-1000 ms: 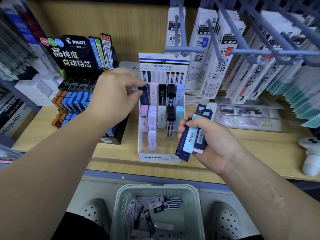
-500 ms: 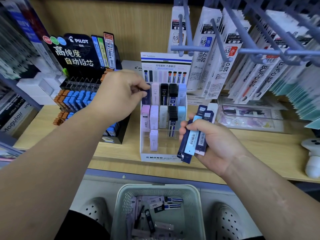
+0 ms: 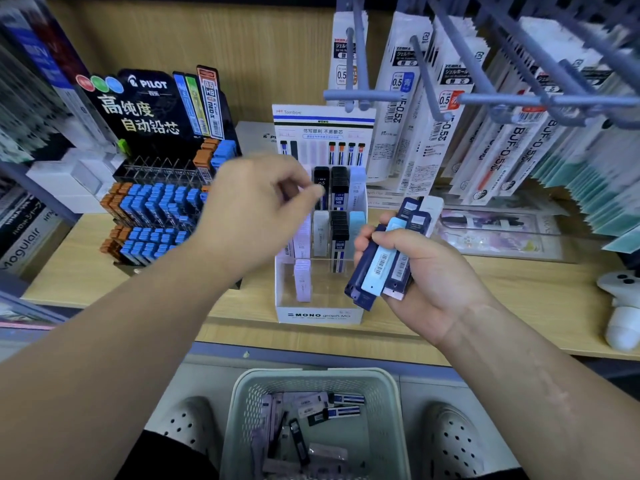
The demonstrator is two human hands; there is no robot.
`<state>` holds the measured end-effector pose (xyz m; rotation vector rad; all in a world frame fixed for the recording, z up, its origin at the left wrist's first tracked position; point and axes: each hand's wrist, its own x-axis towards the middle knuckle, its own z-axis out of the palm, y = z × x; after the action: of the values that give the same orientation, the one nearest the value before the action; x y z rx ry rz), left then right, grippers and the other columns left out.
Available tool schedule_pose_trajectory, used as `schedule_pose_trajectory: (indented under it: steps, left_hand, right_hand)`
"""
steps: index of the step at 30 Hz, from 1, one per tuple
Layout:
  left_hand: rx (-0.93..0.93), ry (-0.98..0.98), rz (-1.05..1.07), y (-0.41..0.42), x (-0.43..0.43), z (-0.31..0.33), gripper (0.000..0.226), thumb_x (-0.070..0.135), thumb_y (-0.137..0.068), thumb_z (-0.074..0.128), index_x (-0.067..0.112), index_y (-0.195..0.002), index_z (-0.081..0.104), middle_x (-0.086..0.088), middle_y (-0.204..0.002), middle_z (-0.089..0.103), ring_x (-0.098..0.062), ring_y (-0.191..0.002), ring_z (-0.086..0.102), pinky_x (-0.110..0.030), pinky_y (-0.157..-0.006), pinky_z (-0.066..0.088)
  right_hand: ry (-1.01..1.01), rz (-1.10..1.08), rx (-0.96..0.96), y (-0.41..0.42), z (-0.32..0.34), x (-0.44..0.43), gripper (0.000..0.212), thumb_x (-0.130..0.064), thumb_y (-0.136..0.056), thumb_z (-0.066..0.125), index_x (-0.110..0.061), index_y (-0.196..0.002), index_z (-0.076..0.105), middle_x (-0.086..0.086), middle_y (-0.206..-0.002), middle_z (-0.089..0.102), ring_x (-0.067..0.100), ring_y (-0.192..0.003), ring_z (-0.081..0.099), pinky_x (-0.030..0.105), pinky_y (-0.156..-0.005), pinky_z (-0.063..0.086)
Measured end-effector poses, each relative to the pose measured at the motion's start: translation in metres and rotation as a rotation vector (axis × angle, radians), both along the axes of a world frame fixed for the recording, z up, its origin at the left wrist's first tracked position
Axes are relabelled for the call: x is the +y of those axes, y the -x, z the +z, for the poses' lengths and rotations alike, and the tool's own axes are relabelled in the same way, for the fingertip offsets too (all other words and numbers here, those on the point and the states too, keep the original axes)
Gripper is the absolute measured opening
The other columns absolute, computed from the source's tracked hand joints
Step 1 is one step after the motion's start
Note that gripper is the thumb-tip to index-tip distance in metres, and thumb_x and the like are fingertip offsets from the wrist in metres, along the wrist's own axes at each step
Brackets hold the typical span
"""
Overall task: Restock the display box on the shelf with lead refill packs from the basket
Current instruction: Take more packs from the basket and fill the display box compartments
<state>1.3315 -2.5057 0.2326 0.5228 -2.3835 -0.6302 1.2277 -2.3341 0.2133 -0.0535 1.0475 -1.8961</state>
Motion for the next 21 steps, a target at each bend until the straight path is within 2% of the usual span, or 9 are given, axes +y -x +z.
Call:
schedule_pose_trajectory:
  steps: [2, 4, 7, 9, 13, 15, 21]
  left_hand:
    - [-0.106, -0.384, -0.055, -0.001, 0.026, 0.002, 0.017, 0.034, -0.087, 0.072, 0.019, -0.078, 0.073, -0.002, -0.066, 0.069, -0.013, -0.054, 0.062, -0.026, -0.057, 0.05]
    - [-0.253, -0.709, -0.106, -0.003, 0.045, -0.003, 0.019, 0.035, -0.086, 0.073, 0.015, -0.084, 0.072, -0.008, -0.07, 0.071, -0.019, -0.055, 0.065, -0.029, -0.054, 0.049]
    - [-0.291, -0.984, -0.136, -0.008, 0.061, -0.012, 0.016, 0.022, -0.09, 0.07, 0.006, -0.091, 0.07, -0.013, -0.075, 0.073, -0.022, -0.059, 0.065, -0.031, -0.054, 0.049]
    - [-0.257, -1.044, -0.138, -0.01, 0.065, -0.016, 0.013, 0.017, -0.091, 0.069, 0.004, -0.091, 0.07, -0.013, -0.074, 0.072, -0.023, -0.061, 0.066, -0.031, -0.055, 0.052]
    - [-0.273, -0.905, -0.123, -0.011, 0.071, -0.022, 0.007, 0.017, -0.09, 0.07, 0.01, -0.089, 0.071, -0.01, -0.071, 0.073, -0.019, -0.062, 0.068, -0.029, -0.056, 0.054]
    - [-0.246, -0.923, -0.104, -0.011, 0.075, -0.023, 0.01, 0.015, -0.092, 0.068, 0.006, -0.09, 0.07, -0.014, -0.074, 0.073, -0.019, -0.062, 0.068, -0.029, -0.055, 0.053]
    - [-0.16, -0.973, -0.042, -0.014, 0.077, -0.019, 0.013, 0.01, -0.095, 0.061, 0.006, -0.09, 0.072, -0.009, -0.074, 0.072, -0.02, -0.063, 0.07, -0.028, -0.056, 0.054]
  right_hand:
    - [0.012, -0.049, 0.002, 0.0, 0.0, -0.002, 0.022, 0.009, -0.091, 0.053, -0.012, -0.094, 0.06, 0.009, -0.08, 0.067, 0.021, -0.07, 0.067, 0.032, -0.066, 0.059]
    - [0.01, -0.096, 0.01, 0.002, 0.0, -0.003, 0.021, 0.008, -0.092, 0.053, -0.012, -0.097, 0.059, 0.01, -0.079, 0.067, 0.021, -0.068, 0.066, 0.032, -0.062, 0.058]
    - [-0.001, -0.137, 0.024, 0.004, -0.003, -0.002, 0.026, 0.006, -0.092, 0.053, -0.012, -0.111, 0.055, 0.012, -0.084, 0.066, 0.025, -0.073, 0.065, 0.032, -0.063, 0.057]
    - [-0.009, -0.135, 0.027, 0.004, -0.004, -0.001, 0.026, 0.006, -0.092, 0.054, -0.012, -0.111, 0.055, 0.014, -0.087, 0.066, 0.026, -0.076, 0.065, 0.032, -0.063, 0.057]
    - [-0.021, -0.125, -0.004, 0.002, -0.006, 0.0, 0.021, 0.003, -0.094, 0.055, -0.012, -0.108, 0.058, 0.013, -0.089, 0.069, 0.025, -0.079, 0.07, 0.033, -0.067, 0.06]
    - [-0.024, -0.116, -0.009, 0.001, -0.006, 0.001, 0.02, 0.002, -0.095, 0.054, -0.012, -0.109, 0.058, 0.012, -0.088, 0.071, 0.024, -0.082, 0.071, 0.034, -0.069, 0.06]
    - [-0.068, -0.097, -0.022, 0.0, -0.003, 0.005, 0.018, 0.002, -0.097, 0.053, -0.013, -0.106, 0.058, 0.014, -0.09, 0.071, 0.025, -0.084, 0.074, 0.036, -0.064, 0.06]
